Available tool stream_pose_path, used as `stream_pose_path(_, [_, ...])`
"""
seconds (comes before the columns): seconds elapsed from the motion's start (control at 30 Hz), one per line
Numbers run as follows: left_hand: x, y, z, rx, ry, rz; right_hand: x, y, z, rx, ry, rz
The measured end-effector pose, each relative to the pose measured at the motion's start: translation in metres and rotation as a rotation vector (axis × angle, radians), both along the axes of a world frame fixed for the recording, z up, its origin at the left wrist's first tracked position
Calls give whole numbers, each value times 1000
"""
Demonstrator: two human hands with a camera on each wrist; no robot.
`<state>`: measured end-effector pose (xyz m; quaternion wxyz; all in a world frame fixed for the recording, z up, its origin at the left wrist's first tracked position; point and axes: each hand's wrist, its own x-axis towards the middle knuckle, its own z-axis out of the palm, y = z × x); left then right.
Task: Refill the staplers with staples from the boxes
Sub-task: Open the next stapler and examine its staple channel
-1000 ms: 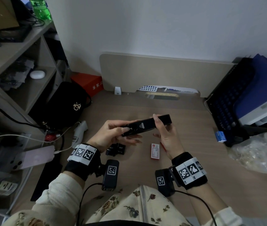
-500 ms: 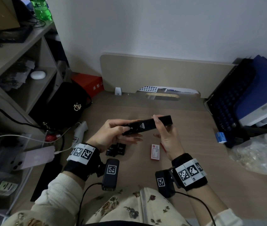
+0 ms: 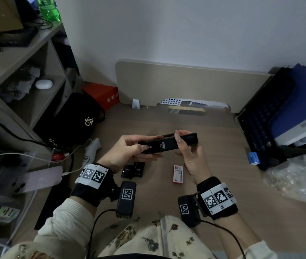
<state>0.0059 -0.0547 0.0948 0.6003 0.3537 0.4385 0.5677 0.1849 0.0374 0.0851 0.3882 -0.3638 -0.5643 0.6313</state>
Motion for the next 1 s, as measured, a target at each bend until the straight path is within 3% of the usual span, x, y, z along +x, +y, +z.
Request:
stream_pose_path(0.53, [-2,0,3,177,-25,20,0,-3,10,2,93,-12])
stream_pose_path(1.0, [-5,0,4,199,32,30,2,1,2,48,104,-2])
